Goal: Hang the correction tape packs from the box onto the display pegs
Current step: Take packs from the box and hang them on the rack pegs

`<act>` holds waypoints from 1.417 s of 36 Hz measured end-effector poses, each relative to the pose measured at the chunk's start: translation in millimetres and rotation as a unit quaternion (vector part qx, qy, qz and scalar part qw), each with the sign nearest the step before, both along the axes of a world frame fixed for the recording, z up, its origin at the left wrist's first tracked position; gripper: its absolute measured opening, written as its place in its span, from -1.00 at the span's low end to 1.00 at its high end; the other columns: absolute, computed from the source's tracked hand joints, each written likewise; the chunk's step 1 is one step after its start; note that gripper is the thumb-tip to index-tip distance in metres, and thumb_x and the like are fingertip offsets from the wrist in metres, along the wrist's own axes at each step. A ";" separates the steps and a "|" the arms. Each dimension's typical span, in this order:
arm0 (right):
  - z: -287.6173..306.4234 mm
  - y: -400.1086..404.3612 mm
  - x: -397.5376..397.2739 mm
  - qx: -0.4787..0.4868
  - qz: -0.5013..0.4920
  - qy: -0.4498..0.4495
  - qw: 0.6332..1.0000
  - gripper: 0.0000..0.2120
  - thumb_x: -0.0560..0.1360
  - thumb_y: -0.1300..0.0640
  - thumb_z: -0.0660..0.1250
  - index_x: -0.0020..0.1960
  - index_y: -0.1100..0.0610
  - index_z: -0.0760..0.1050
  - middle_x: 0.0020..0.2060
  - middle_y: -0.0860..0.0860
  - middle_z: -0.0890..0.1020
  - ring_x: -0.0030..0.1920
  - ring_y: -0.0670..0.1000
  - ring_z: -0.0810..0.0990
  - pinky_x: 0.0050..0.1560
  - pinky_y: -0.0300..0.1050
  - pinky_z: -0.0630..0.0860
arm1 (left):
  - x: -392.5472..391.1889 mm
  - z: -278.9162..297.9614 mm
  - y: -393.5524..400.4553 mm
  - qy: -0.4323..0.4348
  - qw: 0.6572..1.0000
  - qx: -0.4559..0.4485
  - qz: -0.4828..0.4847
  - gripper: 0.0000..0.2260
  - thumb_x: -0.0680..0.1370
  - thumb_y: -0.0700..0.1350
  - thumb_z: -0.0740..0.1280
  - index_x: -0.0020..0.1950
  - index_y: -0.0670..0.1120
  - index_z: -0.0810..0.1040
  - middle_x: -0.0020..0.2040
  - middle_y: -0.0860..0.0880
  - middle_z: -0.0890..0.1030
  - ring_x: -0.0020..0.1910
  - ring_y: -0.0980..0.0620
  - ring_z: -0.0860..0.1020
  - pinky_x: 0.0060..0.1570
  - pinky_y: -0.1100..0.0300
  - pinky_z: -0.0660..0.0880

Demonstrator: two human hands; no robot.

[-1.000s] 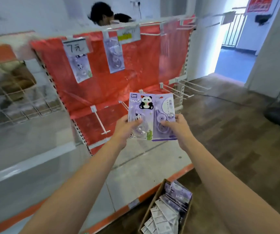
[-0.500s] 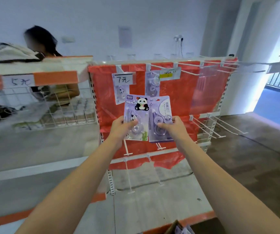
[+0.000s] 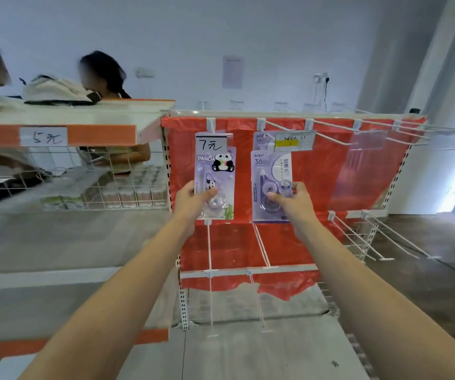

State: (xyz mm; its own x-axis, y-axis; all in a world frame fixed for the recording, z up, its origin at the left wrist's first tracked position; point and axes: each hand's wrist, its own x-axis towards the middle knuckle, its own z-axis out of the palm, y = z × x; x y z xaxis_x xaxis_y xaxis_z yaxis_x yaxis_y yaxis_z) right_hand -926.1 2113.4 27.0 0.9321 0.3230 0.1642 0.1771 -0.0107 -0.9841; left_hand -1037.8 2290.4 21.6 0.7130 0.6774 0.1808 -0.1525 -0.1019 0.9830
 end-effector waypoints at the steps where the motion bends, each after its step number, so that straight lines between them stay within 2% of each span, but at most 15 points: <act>1: 0.7 -0.9 3.2 0.002 0.001 -0.005 1.000 -0.62 0.46 0.24 0.45 0.16 0.14 0.33 0.00 0.02 0.54 -0.06 -0.01 0.56 -0.10 -0.18 0.54 | 0.1 -0.5 -0.9 -0.002 1.000 -0.001 0.004 -0.83 0.48 -0.17 0.43 -0.02 -0.16 0.49 -0.11 -0.10 0.53 -0.11 0.00 0.46 -0.09 0.18 0.38; 5: 3.3 -4.8 15.3 0.018 0.008 -0.009 1.000 -0.63 0.43 0.27 0.46 0.11 0.15 0.32 -0.07 0.01 0.56 0.04 0.12 0.61 0.15 0.12 0.55 | -0.3 -2.1 -7.9 -0.008 1.000 0.002 0.014 -0.81 0.48 -0.18 0.43 0.00 -0.20 0.50 -0.08 -0.11 0.57 -0.06 -0.03 0.51 0.01 0.14 0.41; 9: 6.8 -9.2 22.2 0.015 0.018 -0.016 1.000 -0.62 0.44 0.27 0.45 0.11 0.15 0.32 -0.12 -0.02 0.54 0.03 0.11 0.60 0.16 0.15 0.54 | 0.9 2.1 -14.2 -0.022 0.999 -0.014 0.033 -0.86 0.49 -0.18 0.43 -0.04 -0.18 0.52 -0.10 -0.03 0.60 -0.07 0.01 0.52 -0.07 0.20 0.40; 11: 9.2 -10.0 24.9 0.018 0.018 -0.021 0.999 -0.62 0.44 0.26 0.46 0.12 0.15 0.32 -0.10 -0.01 0.54 0.06 0.14 0.60 0.15 0.17 0.54 | 2.5 5.3 -14.0 -0.023 0.999 -0.013 0.044 -0.82 0.48 -0.15 0.44 -0.01 -0.19 0.51 -0.09 -0.06 0.57 -0.08 0.01 0.49 -0.07 0.19 0.38; 15: 15.0 -11.1 27.8 0.047 0.020 -0.019 0.999 -0.63 0.46 0.25 0.45 0.12 0.14 0.31 -0.13 -0.06 0.53 -0.02 0.05 0.57 0.11 0.05 0.54 | 5.2 11.6 -12.8 -0.012 0.998 -0.019 0.057 -0.81 0.46 -0.10 0.47 -0.05 -0.12 0.49 -0.10 -0.10 0.51 -0.10 -0.02 0.45 0.00 0.05 0.40; 20: 13.4 -12.9 30.4 0.052 0.022 -0.015 0.998 -0.63 0.48 0.22 0.43 0.16 0.12 0.31 -0.13 -0.08 0.50 -0.03 0.00 0.54 -0.05 -0.12 0.51 | 7.0 8.3 -10.8 -0.006 0.997 -0.019 0.071 -0.77 0.45 -0.09 0.48 -0.06 -0.05 0.44 -0.11 -0.05 0.45 -0.13 0.01 0.37 -0.05 0.08 0.29; 23: 10.2 -12.9 29.8 0.057 0.017 -0.007 0.998 -0.64 0.49 0.20 0.41 0.17 0.11 0.30 -0.12 -0.08 0.49 0.00 0.02 0.55 -0.07 -0.13 0.53 | 3.6 5.1 -11.7 -0.004 0.997 -0.022 0.079 -0.73 0.42 -0.06 0.50 -0.03 -0.01 0.43 -0.08 -0.03 0.45 -0.09 0.02 0.37 -0.07 0.08 0.31; 25: 8.1 -13.4 28.2 0.053 0.015 -0.005 0.998 -0.64 0.50 0.18 0.41 0.19 0.12 0.29 -0.07 -0.04 0.50 0.02 0.03 0.55 -0.06 -0.13 0.53 | 1.0 5.3 -13.6 -0.002 0.996 -0.030 0.082 -0.75 0.44 -0.07 0.49 -0.03 -0.04 0.45 -0.08 -0.06 0.47 -0.08 0.01 0.41 0.05 0.06 0.37; 28: 6.4 -13.4 28.0 0.044 0.021 0.001 0.999 -0.65 0.51 0.18 0.40 0.17 0.12 0.29 0.05 0.04 0.51 0.10 0.07 0.56 0.06 -0.06 0.53 | 0.1 5.3 -13.7 0.000 0.996 -0.032 0.079 -0.78 0.46 -0.09 0.47 -0.02 -0.09 0.47 -0.06 -0.09 0.51 -0.06 -0.01 0.45 0.16 0.02 0.39; 31: 9.8 -12.8 28.1 0.042 0.016 0.007 0.999 -0.67 0.51 0.17 0.40 0.14 0.12 0.29 0.07 0.06 0.51 0.08 0.05 0.55 -0.05 -0.16 0.49 | 2.4 4.0 -9.6 0.005 0.997 -0.028 0.077 -0.75 0.43 -0.07 0.49 -0.02 -0.02 0.45 -0.08 -0.05 0.48 -0.09 0.00 0.42 0.14 0.04 0.40; 34: 14.0 -12.3 29.7 0.029 0.006 0.010 1.000 -0.67 0.51 0.16 0.41 0.16 0.15 0.32 0.08 0.06 0.53 0.05 0.04 0.56 -0.11 -0.21 0.51 | 6.7 7.6 -4.6 0.009 0.998 -0.022 0.059 -0.70 0.38 -0.02 0.51 -0.01 0.00 0.45 -0.08 -0.04 0.49 -0.08 0.02 0.43 0.23 0.06 0.37; 38: 17.9 -8.2 31.7 0.007 -0.003 -0.002 1.000 -0.60 0.51 0.12 0.40 0.26 0.19 0.34 0.03 0.01 0.49 -0.02 -0.01 0.51 -0.26 -0.30 0.41 | 10.4 18.5 -3.7 0.003 0.998 -0.021 0.051 -0.81 0.49 -0.14 0.44 0.00 -0.14 0.48 -0.02 -0.10 0.56 -0.04 -0.01 0.49 0.09 0.09 0.31; 43: 14.8 0.4 34.5 -0.004 -0.013 0.006 1.000 -0.54 0.51 0.10 0.41 0.31 0.19 0.32 0.09 0.02 0.49 0.03 0.00 0.49 -0.04 -0.15 0.43 | 10.3 13.0 2.7 0.011 0.998 -0.020 0.054 -0.81 0.49 -0.15 0.44 0.00 -0.16 0.48 -0.03 -0.08 0.56 -0.03 0.00 0.50 0.06 0.12 0.33; 47: 10.9 4.6 36.3 -0.001 -0.012 0.014 1.000 -0.56 0.52 0.10 0.39 0.32 0.16 0.31 0.07 0.00 0.47 0.03 0.00 0.48 -0.04 -0.15 0.38 | 7.3 8.3 9.3 0.011 0.999 -0.022 0.043 -0.77 0.49 -0.16 0.43 0.08 -0.21 0.52 0.03 -0.09 0.58 0.01 -0.01 0.51 0.06 0.12 0.34; 51: 8.6 6.0 38.4 -0.001 -0.009 0.017 1.000 -0.55 0.53 0.09 0.39 0.33 0.13 0.30 0.11 0.02 0.50 0.05 0.00 0.50 -0.05 -0.16 0.41 | 5.0 1.8 13.3 0.014 0.999 -0.027 0.037 -0.83 0.50 -0.17 0.42 0.03 -0.13 0.49 -0.01 -0.09 0.56 -0.04 0.01 0.50 0.03 0.16 0.30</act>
